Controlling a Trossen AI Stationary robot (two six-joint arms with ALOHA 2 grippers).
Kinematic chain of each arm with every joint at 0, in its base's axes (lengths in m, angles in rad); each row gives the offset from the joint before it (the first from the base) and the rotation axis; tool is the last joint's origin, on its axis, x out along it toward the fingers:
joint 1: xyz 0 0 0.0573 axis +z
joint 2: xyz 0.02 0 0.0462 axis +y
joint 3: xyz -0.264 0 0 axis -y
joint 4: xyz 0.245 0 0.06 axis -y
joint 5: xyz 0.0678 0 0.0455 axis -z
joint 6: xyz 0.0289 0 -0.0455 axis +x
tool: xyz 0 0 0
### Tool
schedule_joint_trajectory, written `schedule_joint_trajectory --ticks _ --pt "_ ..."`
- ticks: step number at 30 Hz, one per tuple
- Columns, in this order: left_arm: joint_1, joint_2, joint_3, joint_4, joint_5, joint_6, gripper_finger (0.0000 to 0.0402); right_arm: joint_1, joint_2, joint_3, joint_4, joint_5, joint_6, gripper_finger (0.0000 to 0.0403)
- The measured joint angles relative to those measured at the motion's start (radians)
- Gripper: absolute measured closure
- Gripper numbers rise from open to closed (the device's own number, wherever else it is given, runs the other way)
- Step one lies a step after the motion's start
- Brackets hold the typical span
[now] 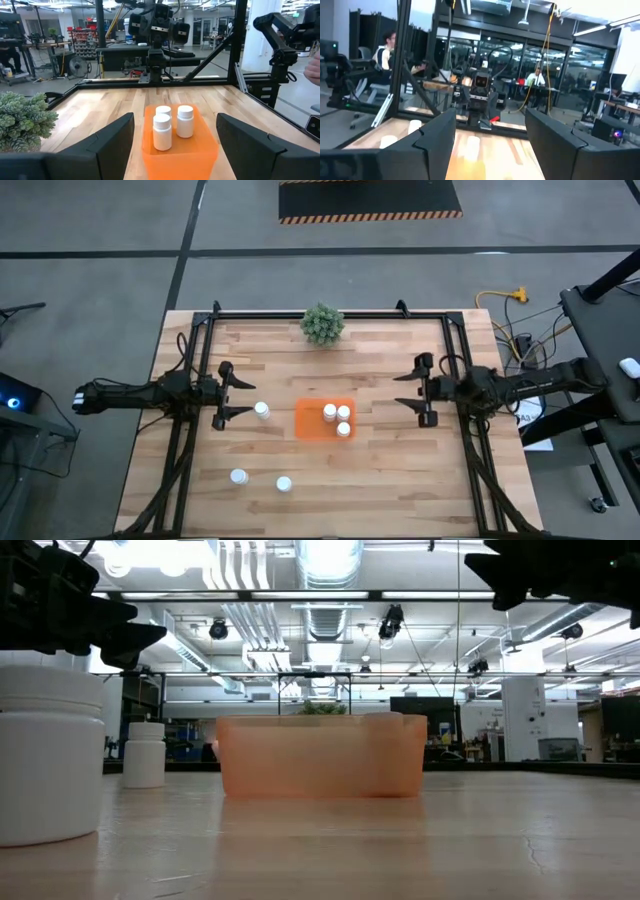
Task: Pick and place pill bottles into a basket
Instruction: Put the white medicine bottle into the orange bin
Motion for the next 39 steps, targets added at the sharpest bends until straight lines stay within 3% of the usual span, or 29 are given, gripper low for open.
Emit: schedule_joint_trajectory --ticks 11,21,25,39 --pt "0.000 0.000 0.000 0.000 0.000 0.000 0.0136 0.000 -0.212 -0.008 -0.220 0.000 0.006 0.0174" --pt "0.000 0.000 0.000 0.000 0.000 0.000 0.0136 -0.001 -0.376 -0.123 -0.155 0.001 -0.011 0.0175" --pt "0.000 0.000 0.000 0.000 0.000 0.000 0.0136 -0.001 -0.433 -0.138 -0.220 0.007 -0.025 0.0175" --pt "0.000 0.000 0.000 0.000 0.000 0.000 0.0136 -0.001 -0.468 -0.138 -0.560 0.159 -0.077 0.0176"
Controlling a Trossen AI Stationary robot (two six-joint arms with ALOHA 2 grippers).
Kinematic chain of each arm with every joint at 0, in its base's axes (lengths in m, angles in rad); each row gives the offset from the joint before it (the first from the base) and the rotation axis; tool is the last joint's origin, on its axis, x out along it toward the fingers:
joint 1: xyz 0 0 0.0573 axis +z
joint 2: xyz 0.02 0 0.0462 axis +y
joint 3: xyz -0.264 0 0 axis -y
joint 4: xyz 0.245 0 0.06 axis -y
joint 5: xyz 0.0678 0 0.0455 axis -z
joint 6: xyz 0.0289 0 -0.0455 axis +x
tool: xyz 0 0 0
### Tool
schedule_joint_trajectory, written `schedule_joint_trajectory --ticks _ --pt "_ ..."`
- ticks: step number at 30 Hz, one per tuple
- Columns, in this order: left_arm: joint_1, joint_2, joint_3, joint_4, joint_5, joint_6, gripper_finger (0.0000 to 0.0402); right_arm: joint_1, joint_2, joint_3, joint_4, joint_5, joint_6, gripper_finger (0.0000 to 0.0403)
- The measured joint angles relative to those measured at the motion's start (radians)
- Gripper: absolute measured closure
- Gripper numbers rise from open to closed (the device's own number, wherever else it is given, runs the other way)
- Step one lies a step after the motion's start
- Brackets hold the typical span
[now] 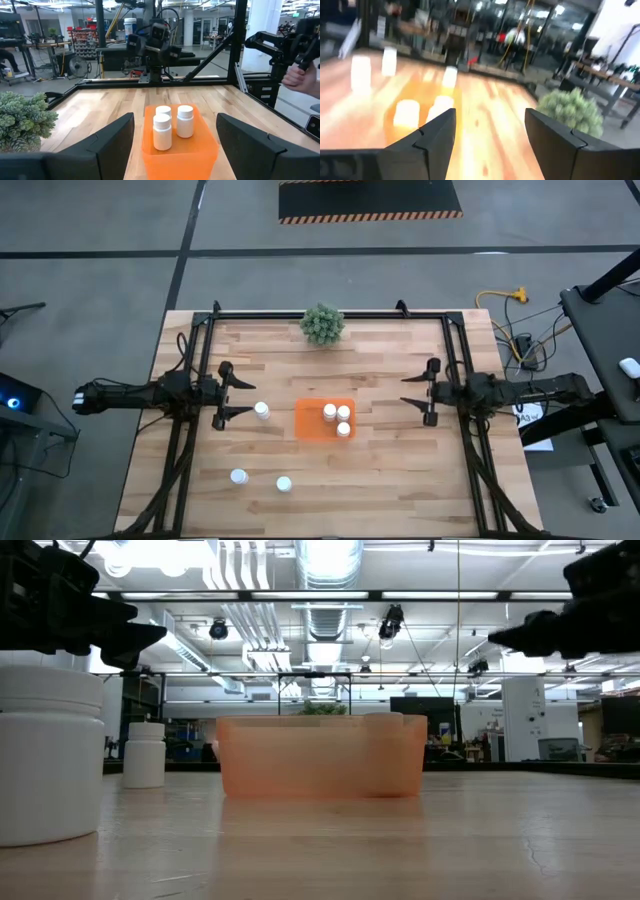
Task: Pick and place pill bottles into a basket
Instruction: Put the white medicine bottle into the orange bin
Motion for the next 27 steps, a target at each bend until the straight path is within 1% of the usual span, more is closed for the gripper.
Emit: schedule_joint_trajectory --ticks 6,23,27 --pt "0.000 0.000 0.000 0.000 0.000 0.000 0.0136 0.000 0.001 0.000 -0.116 -0.001 -0.017 0.0175" --pt "0.000 -0.002 0.000 0.010 0.000 -0.001 0.0136 0.001 0.023 0.000 -0.116 -0.002 -0.017 0.0176" --pt "0.000 0.000 0.000 0.056 0.000 -0.001 0.0136 0.001 0.023 0.000 -0.116 -0.003 -0.017 0.0175"
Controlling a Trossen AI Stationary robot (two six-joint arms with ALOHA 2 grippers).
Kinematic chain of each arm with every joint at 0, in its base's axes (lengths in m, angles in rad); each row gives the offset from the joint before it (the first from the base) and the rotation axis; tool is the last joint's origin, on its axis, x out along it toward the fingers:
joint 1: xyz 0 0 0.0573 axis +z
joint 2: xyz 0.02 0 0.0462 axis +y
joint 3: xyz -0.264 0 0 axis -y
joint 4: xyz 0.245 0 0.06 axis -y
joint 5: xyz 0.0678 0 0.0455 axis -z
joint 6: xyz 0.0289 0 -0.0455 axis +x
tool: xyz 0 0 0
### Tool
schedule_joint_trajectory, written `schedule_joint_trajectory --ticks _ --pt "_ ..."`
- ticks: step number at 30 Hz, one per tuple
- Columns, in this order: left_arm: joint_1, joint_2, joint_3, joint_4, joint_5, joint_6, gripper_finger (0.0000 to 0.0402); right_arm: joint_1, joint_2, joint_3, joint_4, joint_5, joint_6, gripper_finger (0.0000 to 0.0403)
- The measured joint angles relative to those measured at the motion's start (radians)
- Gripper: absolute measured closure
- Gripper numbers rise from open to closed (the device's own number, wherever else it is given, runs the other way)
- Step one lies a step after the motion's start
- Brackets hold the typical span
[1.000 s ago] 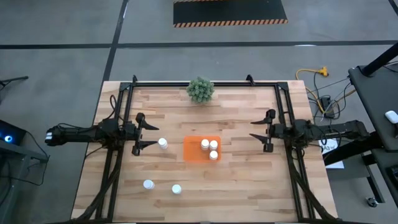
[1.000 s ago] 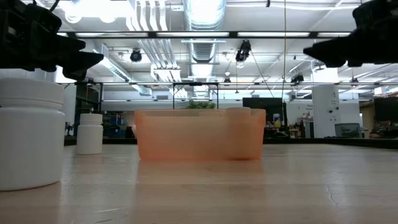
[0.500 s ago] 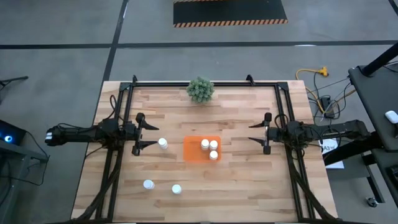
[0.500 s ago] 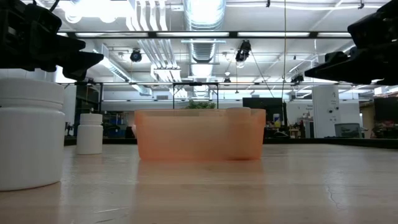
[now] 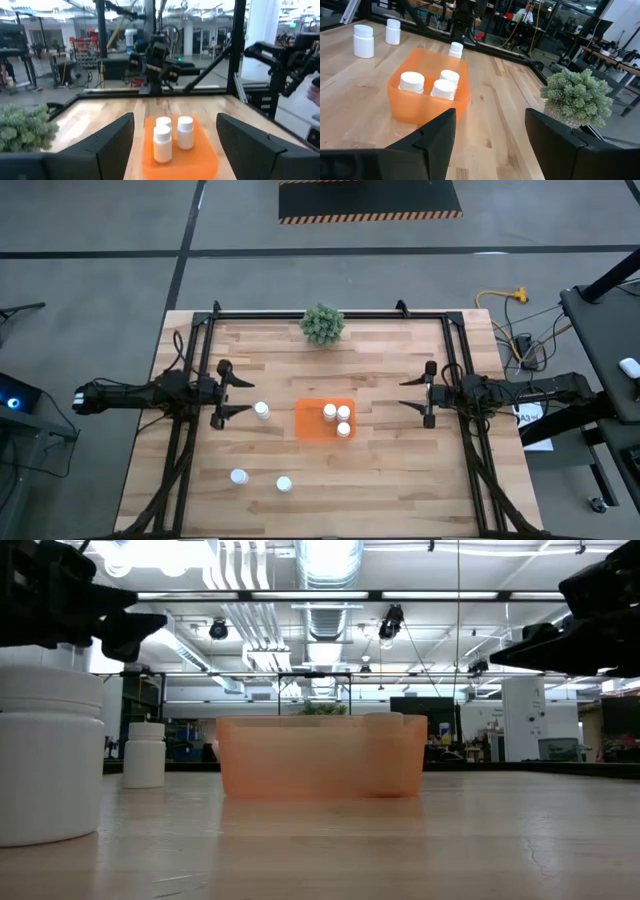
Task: Pick and place pill bottles into a basket
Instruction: Put the white medicine bottle into the orange bin
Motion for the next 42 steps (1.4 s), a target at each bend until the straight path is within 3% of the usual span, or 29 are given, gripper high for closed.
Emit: schedule_joint_trajectory --ticks 14,19,24,32,38,42 --pt "0.000 0.009 0.000 0.126 0.000 -0.063 0.0136 0.000 0.000 0.000 0.000 0.000 0.000 0.0177" --pt "0.000 0.019 0.000 0.181 0.003 -0.169 0.0136 0.000 0.001 0.000 0.000 0.000 0.000 0.0177" --pt "0.000 0.055 0.000 0.338 0.010 -0.344 0.0136 0.000 0.001 0.000 0.000 0.000 0.000 0.0177" --pt "-0.006 0.193 0.023 0.500 0.373 -0.415 0.0136 0.000 0.001 0.000 0.000 0.000 0.000 0.0177" --pt "-0.086 0.330 0.111 0.541 0.454 -0.411 0.0136 0.000 0.001 0.000 0.000 0.000 0.000 0.0177" --pt "-0.169 0.460 0.212 0.421 0.466 -0.350 0.0136 0.000 0.001 0.000 0.000 0.000 0.000 0.0177"
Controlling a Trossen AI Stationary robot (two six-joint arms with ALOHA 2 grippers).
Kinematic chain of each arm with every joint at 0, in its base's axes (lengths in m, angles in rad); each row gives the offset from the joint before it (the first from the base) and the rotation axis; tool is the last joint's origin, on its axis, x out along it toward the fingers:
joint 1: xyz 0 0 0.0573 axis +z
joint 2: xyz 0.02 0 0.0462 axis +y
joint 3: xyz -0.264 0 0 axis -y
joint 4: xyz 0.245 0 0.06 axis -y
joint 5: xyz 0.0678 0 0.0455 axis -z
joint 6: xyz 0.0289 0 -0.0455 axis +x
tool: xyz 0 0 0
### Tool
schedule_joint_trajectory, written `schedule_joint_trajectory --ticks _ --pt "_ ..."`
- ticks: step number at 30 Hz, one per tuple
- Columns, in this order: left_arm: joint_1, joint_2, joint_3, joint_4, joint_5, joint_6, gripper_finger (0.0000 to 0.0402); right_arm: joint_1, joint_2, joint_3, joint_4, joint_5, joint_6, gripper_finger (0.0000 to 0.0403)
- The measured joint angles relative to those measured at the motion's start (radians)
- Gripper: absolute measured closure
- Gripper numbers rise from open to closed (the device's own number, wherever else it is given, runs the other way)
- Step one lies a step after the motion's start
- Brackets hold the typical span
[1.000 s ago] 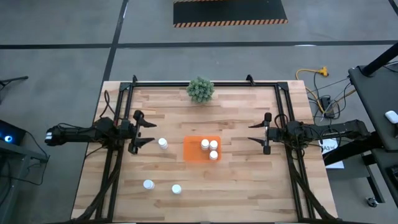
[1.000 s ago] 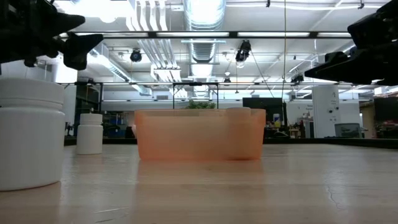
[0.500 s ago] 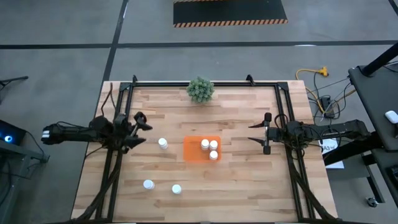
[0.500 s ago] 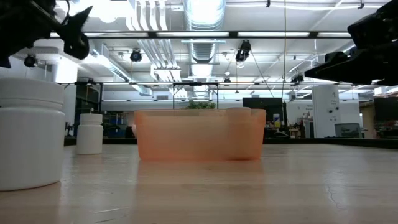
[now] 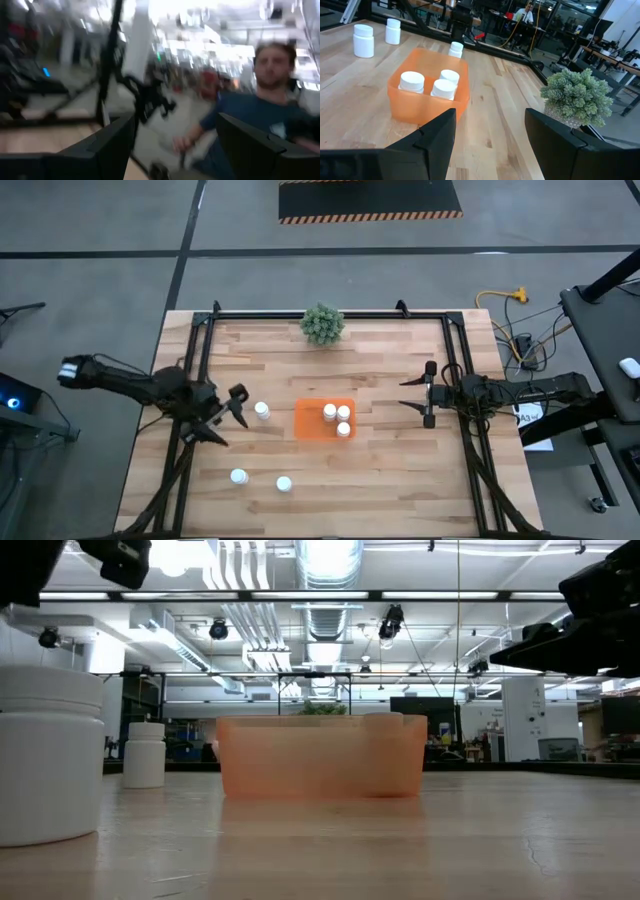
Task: Pick and place pill bottles into a basket
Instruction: Put the white medicine bottle into the orange bin
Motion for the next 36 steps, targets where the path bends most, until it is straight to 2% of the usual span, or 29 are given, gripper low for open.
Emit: schedule_joint_trajectory --ticks 2,4,10,12,15,20,24,27,36 --pt "-0.045 0.060 0.074 -0.111 0.001 0.054 0.0136 0.000 0.000 0.000 0.000 0.000 0.000 0.0177" --pt "-0.094 0.122 0.176 -0.292 -0.032 0.094 0.0136 0.000 0.000 0.000 0.000 0.000 0.000 0.0177" --pt "-0.253 0.347 0.552 -0.978 -0.316 0.128 0.0136 0.000 0.000 0.000 0.000 0.000 0.000 0.0177" --pt "-0.301 0.430 0.671 -1.144 -0.415 0.078 0.0136 0.000 0.000 0.000 0.000 0.000 0.000 0.0177" --pt "-0.362 0.538 0.837 -1.289 -0.515 -0.038 0.0137 0.000 0.000 0.000 0.000 0.000 0.000 0.0177" --pt "-0.443 0.698 1.036 -1.513 -0.564 -0.251 0.0136 0.000 0.000 0.000 0.000 0.000 0.000 0.0177" --pt "-0.483 0.800 1.119 -1.692 -0.594 -0.439 0.0137 0.000 0.000 0.000 0.000 0.000 0.000 0.0177" --pt "-0.499 0.855 1.132 -1.763 -0.619 -0.629 0.0136 0.000 0.000 0.000 0.000 0.000 0.000 0.0177" --pt "-0.547 0.940 1.104 -1.772 -0.626 -0.897 0.0136 0.000 0.000 0.000 0.000 0.000 0.000 0.0177"
